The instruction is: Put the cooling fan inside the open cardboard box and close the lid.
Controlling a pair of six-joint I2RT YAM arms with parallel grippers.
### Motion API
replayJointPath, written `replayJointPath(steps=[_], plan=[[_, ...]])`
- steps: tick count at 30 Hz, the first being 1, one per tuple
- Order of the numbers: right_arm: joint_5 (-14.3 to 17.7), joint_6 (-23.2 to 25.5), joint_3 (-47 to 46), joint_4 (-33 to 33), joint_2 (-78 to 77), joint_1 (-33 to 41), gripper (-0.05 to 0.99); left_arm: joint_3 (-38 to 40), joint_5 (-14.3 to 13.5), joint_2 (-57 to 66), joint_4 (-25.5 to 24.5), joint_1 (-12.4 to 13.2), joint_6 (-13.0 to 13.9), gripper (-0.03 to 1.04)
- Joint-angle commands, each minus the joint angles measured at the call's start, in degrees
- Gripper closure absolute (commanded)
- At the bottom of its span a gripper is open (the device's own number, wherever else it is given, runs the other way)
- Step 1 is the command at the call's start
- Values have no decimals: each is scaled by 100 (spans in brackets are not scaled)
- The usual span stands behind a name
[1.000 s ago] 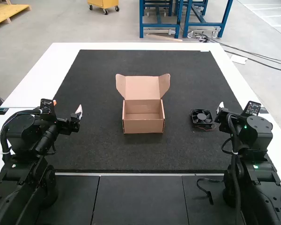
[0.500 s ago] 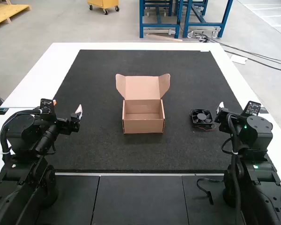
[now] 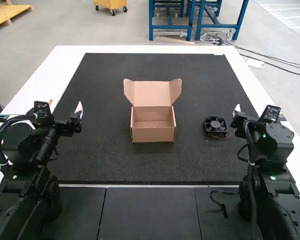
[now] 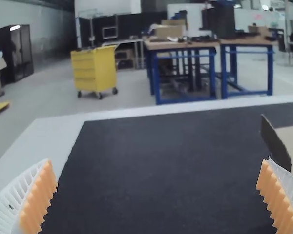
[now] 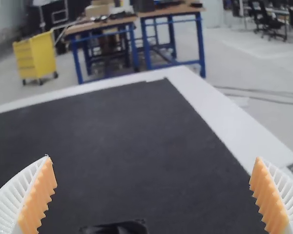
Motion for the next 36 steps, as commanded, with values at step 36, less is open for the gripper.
replayJointPath(steps=[36], plan=[[248,-84,3209,-1533,3521,-374,2,3031,75,2957,-1039,62,-281,4]])
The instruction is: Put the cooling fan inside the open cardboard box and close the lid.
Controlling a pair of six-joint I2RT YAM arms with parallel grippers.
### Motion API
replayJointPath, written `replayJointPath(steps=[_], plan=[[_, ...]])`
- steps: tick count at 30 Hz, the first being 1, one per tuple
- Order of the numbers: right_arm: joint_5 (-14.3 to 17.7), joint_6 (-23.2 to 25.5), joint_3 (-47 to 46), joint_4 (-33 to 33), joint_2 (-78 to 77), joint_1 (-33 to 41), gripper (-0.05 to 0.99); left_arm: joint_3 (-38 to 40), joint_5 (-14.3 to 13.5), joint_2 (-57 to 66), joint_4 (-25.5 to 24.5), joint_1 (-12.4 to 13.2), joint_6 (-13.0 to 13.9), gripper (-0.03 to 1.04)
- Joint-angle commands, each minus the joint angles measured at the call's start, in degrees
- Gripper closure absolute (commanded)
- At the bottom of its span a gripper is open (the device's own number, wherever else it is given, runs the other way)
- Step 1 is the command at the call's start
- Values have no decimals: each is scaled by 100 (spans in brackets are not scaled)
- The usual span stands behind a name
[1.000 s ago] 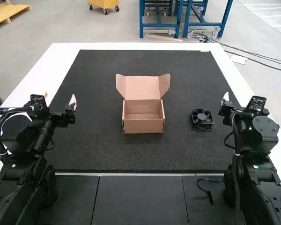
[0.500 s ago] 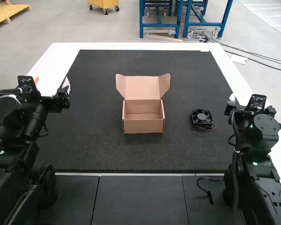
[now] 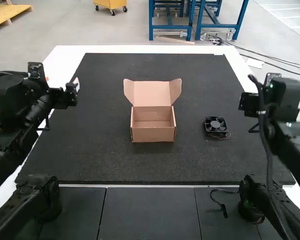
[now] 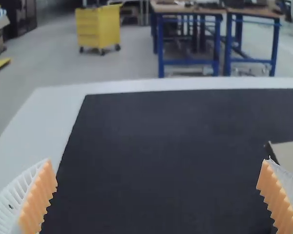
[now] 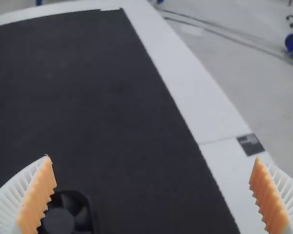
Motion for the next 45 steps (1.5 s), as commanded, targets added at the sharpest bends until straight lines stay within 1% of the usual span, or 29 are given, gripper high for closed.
replayJointPath(steps=[1,2,3,4,5,9,11,12,14,16,17,19,21,23,25,26,28,29,30,31,36,39,42,45], plan=[[-122,605,616,-385,42,-40,2,619,160,333,-202,89,-19,4],[-245,657,818,-552,59,-40,2,724,160,491,-343,124,-19,4],[-465,692,994,-701,77,-40,2,848,160,649,-492,142,-10,4],[-702,701,1108,-710,103,-75,2,944,169,763,-580,142,-10,4],[-764,701,1231,-763,156,-75,2,1094,178,869,-677,115,-1,4],[-755,569,1671,-1255,560,-92,3,1700,204,1396,-1186,1,-1,4],[-755,481,1987,-1774,877,-84,3,1955,204,1633,-1441,-140,8,4],[-764,481,2136,-2002,1044,-101,3,2096,257,1712,-1591,-219,8,4],[-755,508,2339,-2310,1395,-119,3,2324,406,1792,-1828,-430,8,4],[-764,517,2462,-2547,1712,-145,3,2377,582,1800,-1986,-676,8,4],[-799,508,2550,-2591,1817,-145,3,2359,600,1792,-2056,-816,8,4],[-1063,464,2690,-2608,2028,-110,3,2333,608,1800,-2223,-1142,8,4],[-1230,394,2752,-2661,2186,-101,3,2298,617,1792,-2329,-1511,-19,4],[-1282,288,2734,-2670,2283,-101,3,2227,608,1792,-2434,-1889,-63,4],[-1318,147,2690,-2819,2371,-84,3,2210,503,1792,-2417,-2240,-80,4],[-1318,68,2699,-2872,2432,-57,3,2245,398,1809,-2434,-2381,-89,4],[-1300,-125,2699,-2899,2591,-40,3,2350,336,1879,-2452,-2662,-89,4],[-1300,-222,2673,-2986,2661,-40,3,2403,318,1941,-2452,-2741,-89,4],[-1300,-239,2655,-3057,2740,-57,3,2447,318,2029,-2452,-2794,-98,4],[-1300,-239,2655,-3101,2802,-66,3,2526,318,2117,-2452,-2794,-98,4],[-1291,-248,2611,-3145,3127,-84,3,2878,292,2486,-2593,-2715,-124,4],[-1274,-239,2743,-3294,3470,-92,3,2913,231,2530,-2593,-2732,-115,4],[-1256,-362,2936,-3417,3751,-101,3,2904,195,2530,-2698,-2741,-98,4],[-1247,-547,3130,-3558,4050,-101,3,2895,195,2530,-2927,-2741,-54,4]])
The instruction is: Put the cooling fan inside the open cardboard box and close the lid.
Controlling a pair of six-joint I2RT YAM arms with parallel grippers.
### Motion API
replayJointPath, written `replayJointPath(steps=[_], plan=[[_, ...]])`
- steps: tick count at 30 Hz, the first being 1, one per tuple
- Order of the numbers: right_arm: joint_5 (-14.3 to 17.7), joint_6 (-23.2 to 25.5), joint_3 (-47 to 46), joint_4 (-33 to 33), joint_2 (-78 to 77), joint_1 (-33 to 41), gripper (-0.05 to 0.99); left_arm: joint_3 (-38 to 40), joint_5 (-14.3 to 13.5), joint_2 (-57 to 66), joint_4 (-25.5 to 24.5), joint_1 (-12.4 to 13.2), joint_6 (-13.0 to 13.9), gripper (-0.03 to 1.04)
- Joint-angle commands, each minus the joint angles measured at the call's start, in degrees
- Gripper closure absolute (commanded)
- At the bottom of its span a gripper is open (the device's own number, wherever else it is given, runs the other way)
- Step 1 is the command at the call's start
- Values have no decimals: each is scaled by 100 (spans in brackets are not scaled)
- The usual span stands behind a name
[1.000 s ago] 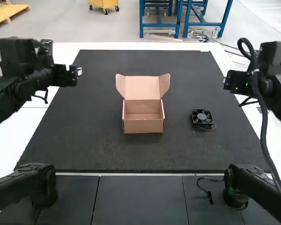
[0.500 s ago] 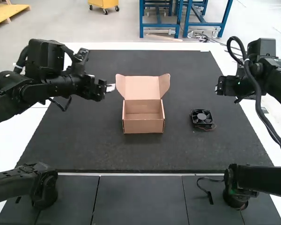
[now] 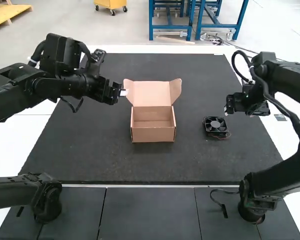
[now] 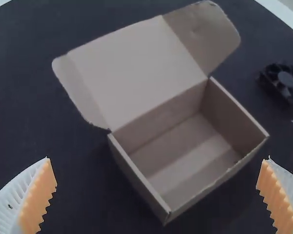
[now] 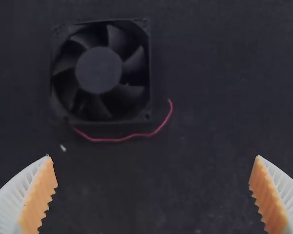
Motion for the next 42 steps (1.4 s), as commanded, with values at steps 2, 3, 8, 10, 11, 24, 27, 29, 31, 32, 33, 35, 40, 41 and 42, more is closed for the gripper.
replayJointPath(steps=[2,3,8,10,11,24,27,29,31,32,33,35,40,41,42], plan=[[-4,-324,400,-144,306,-36,3,161,-69,-71,-195,19,69,4],[5,-333,435,-153,394,-36,3,161,-87,-71,-257,19,87,4],[75,-483,514,-179,667,-36,3,179,-148,-106,-424,10,183,4],[119,-527,497,-188,746,-53,3,187,-183,-168,-450,10,262,4],[137,-562,506,-188,790,-88,3,187,-201,-203,-450,10,298,4],[102,-869,567,172,1405,-642,3,196,-210,-352,-380,37,421,4],[-65,-869,611,164,1537,-598,3,196,-210,-352,-327,37,421,4],[-153,-843,655,181,1642,-554,3,187,-210,-352,-301,37,421,4],[-171,-799,690,208,1774,-528,3,196,-210,-352,-301,46,421,4],[-171,-773,717,243,1844,-510,3,187,-210,-352,-301,46,421,4],[-188,-737,743,278,1915,-510,3,187,-210,-352,-309,46,421,4],[-320,-632,822,322,2073,-510,3,196,-210,-352,-309,46,421,4],[-461,-412,1033,322,2460,-510,3,196,-210,-361,-309,46,421,4],[-461,-404,1068,322,2530,-510,3,196,-210,-352,-309,46,421,4],[-461,-377,1121,322,2592,-510,3,196,-210,-352,-301,46,421,4]])
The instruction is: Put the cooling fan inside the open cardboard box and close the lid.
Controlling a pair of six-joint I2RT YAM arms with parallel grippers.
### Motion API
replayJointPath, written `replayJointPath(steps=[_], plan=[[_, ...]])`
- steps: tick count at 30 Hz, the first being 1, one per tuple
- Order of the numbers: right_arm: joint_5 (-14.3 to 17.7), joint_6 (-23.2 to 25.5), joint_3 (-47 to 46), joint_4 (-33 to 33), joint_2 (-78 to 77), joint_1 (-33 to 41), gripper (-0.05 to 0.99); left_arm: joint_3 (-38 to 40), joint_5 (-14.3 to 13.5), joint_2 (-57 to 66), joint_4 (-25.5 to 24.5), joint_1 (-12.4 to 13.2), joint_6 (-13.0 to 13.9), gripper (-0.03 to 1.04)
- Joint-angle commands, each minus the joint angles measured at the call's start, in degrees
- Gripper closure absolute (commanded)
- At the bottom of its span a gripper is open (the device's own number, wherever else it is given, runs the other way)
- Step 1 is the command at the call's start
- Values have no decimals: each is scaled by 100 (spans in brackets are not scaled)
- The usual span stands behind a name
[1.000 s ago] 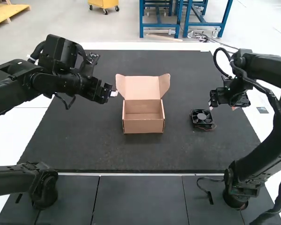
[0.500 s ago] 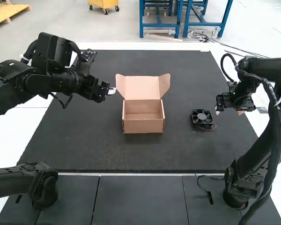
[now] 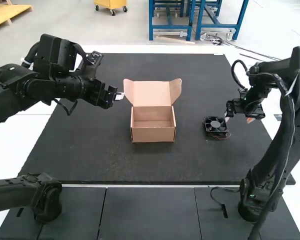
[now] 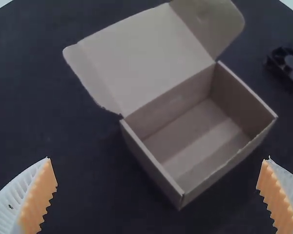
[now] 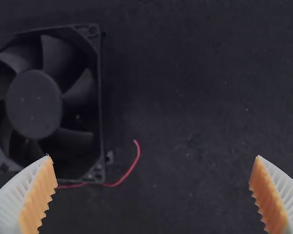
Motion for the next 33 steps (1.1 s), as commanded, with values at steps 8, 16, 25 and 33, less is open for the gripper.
replayJointPath(steps=[8,16,25,33], plan=[[-135,266,480,-28,522,56,3,187,-59,-62,144,46,69,4],[-109,266,682,-37,864,47,3,196,-59,-62,152,46,69,4],[-100,266,840,-37,1172,47,3,196,-59,-53,161,46,69,4],[6,310,867,-54,1374,56,3,205,-59,-44,196,46,60,4]])
